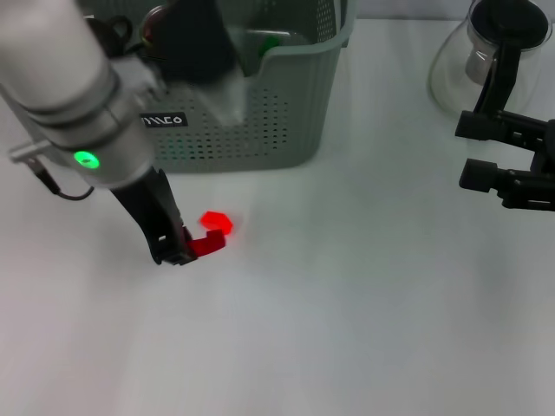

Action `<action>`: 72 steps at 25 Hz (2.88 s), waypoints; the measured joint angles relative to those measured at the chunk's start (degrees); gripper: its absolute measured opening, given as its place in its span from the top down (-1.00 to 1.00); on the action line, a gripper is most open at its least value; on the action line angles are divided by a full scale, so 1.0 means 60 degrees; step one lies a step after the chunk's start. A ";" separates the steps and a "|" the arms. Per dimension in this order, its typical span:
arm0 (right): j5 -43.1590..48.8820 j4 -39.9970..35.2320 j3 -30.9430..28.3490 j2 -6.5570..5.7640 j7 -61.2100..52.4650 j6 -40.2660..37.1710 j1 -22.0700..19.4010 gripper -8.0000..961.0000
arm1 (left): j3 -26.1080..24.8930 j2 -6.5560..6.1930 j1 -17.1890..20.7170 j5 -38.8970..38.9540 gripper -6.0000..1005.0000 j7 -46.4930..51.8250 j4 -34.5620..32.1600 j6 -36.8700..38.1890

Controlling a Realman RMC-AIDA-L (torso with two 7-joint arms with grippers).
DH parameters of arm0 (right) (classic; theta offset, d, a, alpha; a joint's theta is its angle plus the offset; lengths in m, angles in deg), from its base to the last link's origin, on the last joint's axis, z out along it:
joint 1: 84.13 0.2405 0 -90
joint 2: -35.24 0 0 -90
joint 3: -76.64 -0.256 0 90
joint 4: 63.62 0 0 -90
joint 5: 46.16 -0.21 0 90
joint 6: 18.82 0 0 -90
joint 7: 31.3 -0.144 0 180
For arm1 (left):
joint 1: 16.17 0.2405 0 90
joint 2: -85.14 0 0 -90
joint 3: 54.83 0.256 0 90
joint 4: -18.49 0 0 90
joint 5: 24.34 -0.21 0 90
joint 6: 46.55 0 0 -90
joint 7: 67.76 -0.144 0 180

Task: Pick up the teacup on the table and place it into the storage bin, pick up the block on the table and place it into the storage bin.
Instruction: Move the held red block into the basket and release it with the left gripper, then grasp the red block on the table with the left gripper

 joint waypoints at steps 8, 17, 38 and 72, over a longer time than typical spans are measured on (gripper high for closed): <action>0.0002 -0.0032 0.0001 -0.0010 -0.0055 -0.0059 0.0043 -0.93 | -0.5104 -0.1030 -0.0604 0.4104 0.58 0.0053 0.0716 0.2043; 0.0010 -0.0024 0.0001 -0.0015 -0.0072 -0.0147 0.0062 -0.93 | -0.6883 -0.2978 -0.1446 0.5028 0.55 0.0388 0.1604 -0.0082; 0.0058 -0.0034 0.0000 -0.0021 -0.0145 -0.0326 0.0020 -0.93 | -0.6845 -0.2958 -0.1924 0.3322 -0.05 0.0489 0.2282 -0.2859; 0.0061 0.0050 -0.0017 0.0072 -0.0143 -0.0146 -0.0033 -0.93 | 0.0294 -0.0069 0.0450 0.1023 -0.67 -0.4536 0.1086 -0.2674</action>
